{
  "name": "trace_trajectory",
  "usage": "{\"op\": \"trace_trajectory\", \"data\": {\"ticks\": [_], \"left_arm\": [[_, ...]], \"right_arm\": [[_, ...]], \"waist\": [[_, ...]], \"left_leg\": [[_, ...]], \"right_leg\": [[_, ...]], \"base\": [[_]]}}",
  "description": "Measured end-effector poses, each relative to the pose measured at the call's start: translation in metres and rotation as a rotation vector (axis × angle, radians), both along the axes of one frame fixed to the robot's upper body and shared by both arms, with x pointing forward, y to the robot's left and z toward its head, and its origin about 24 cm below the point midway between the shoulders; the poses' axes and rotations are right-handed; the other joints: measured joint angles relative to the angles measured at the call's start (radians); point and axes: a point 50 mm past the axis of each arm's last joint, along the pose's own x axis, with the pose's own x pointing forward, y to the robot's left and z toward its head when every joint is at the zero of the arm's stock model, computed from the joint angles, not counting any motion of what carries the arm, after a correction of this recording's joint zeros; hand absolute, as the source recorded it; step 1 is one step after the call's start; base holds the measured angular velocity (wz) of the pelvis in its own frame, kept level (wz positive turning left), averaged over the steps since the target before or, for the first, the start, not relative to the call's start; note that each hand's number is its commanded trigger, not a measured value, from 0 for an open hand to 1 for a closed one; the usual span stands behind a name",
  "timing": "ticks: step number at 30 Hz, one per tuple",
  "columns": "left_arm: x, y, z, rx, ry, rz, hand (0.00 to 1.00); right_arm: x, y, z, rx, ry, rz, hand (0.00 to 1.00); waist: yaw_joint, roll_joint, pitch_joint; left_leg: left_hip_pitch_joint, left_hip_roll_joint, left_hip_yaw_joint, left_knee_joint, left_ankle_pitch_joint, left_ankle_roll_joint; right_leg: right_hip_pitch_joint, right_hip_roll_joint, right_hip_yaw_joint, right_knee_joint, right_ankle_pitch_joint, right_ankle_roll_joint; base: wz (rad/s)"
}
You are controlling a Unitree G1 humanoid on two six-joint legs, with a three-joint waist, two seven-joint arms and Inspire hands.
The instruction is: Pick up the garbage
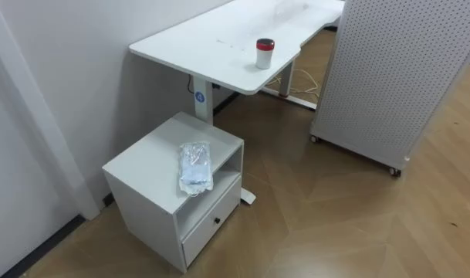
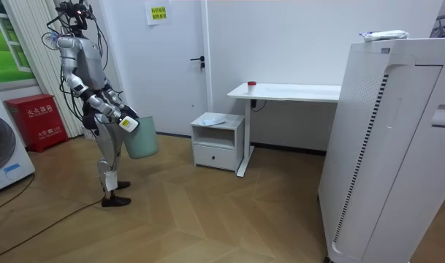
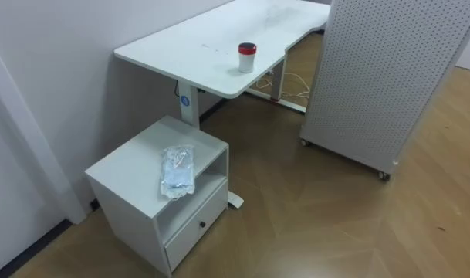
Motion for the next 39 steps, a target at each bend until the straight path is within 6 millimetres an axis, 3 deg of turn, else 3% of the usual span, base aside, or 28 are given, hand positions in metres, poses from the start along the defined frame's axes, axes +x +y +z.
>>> {"op": "trace_trajectory", "data": {"ticks": [5,10,15,23,31,36,39], "left_arm": [[0.010,-0.002,0.002,-0.018,-0.030,0.008,0.00],[0.009,-0.002,0.001,-0.037,-0.028,0.034,0.00],[0.003,-0.001,0.000,-0.036,-0.016,0.043,0.00],[-0.004,0.005,0.000,-0.017,-0.007,0.048,0.00],[-0.008,0.007,0.000,0.004,-0.015,0.057,0.00],[-0.007,0.008,0.001,0.007,-0.017,0.054,0.00],[-0.012,0.016,0.002,0.022,-0.004,0.056,0.00]], "right_arm": [[0.010,-0.001,0.007,-0.005,-0.044,0.010,1.00],[0.018,-0.003,0.011,-0.017,-0.072,0.009,1.00],[0.020,-0.004,0.012,-0.025,-0.079,0.003,1.00],[0.020,-0.003,0.012,-0.029,-0.082,0.009,1.00],[0.020,-0.003,0.012,-0.034,-0.082,0.010,1.00],[0.020,-0.002,0.012,-0.048,-0.084,0.023,1.00],[0.020,-0.001,0.012,-0.053,-0.084,0.033,1.00]], "waist": [[0.004,0.011,0.0025],[0.002,0.021,0.0019],[0.002,0.018,0.0020],[0.006,-0.010,-0.0035],[0.004,-0.012,0.0021],[0.005,-0.014,0.0053],[0.007,-0.022,0.0114]], "left_leg": [[-0.009,0.000,0.002,0.001,0.000,0.000],[-0.007,0.001,0.012,0.002,0.000,0.000],[-0.002,0.002,0.017,0.001,0.000,0.000],[0.000,0.002,0.019,0.001,0.000,0.000],[-0.001,0.004,0.016,0.003,0.000,0.000],[-0.022,0.010,0.019,0.024,-0.003,-0.005],[-0.089,0.031,0.024,0.171,-0.043,-0.028]], "right_leg": [[-0.016,0.000,0.001,0.000,0.003,0.000],[-0.016,0.000,0.003,-0.001,0.003,0.000],[-0.013,0.001,0.004,0.000,0.003,0.000],[-0.011,0.002,0.006,0.001,0.004,-0.001],[-0.013,0.002,0.000,0.002,0.006,-0.001],[-0.035,0.003,-0.014,0.024,0.005,-0.004],[-0.052,0.004,-0.089,0.059,-0.016,-0.029]], "base": [[-0.01],[-0.02],[-0.03],[-0.01],[0.00],[-0.02],[-0.13]]}}
